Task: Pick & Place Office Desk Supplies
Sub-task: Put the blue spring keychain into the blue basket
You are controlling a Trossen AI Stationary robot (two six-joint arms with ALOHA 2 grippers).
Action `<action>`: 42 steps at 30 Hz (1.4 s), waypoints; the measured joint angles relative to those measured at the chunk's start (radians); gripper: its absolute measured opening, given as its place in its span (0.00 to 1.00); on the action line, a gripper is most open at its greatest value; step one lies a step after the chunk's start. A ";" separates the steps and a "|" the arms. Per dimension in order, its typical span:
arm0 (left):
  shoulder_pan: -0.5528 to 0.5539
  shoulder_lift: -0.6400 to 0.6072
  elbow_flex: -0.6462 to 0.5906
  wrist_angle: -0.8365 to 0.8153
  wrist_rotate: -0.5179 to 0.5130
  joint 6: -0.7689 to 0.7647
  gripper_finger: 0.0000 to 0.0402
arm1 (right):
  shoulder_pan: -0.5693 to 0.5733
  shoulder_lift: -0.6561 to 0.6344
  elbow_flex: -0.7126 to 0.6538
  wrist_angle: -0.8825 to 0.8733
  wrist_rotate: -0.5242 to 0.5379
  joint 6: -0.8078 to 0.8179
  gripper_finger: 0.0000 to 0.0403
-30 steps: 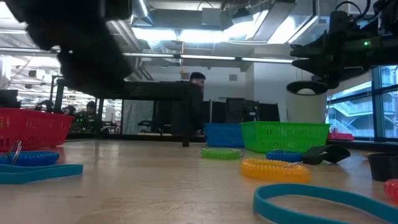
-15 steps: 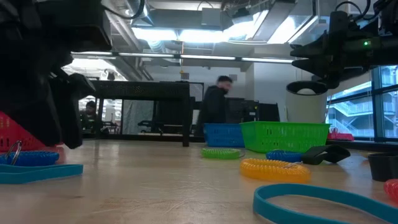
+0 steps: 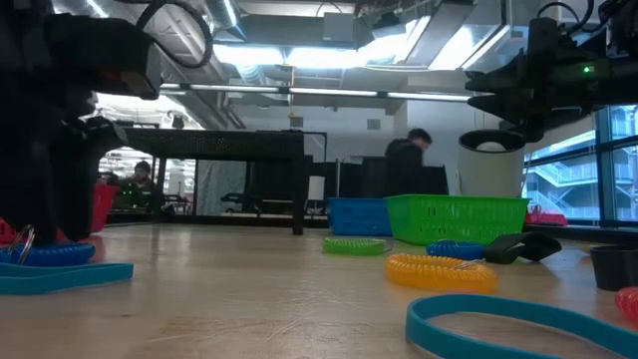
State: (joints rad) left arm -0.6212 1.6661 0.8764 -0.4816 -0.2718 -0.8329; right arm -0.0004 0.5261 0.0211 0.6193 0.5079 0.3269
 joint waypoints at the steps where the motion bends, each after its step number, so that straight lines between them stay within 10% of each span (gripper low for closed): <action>1: 0.000 0.005 0.000 0.003 -0.006 -0.002 0.44 | 0.000 0.000 0.000 0.000 0.000 0.000 0.41; 14: -0.004 0.089 0.006 0.013 -0.026 0.074 0.41 | 0.000 0.000 0.000 -0.001 0.000 0.000 0.41; 27: -0.013 0.077 0.006 0.043 -0.116 0.166 0.03 | 0.000 0.000 0.000 -0.001 0.000 0.000 0.41; 42: 0.022 0.081 0.291 0.014 -0.637 0.475 0.05 | 0.000 0.000 0.000 -0.001 0.000 0.000 0.41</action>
State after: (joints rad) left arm -0.5991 1.7473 1.1670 -0.4680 -0.9083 -0.3580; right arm -0.0005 0.5262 0.0211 0.6186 0.5079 0.3267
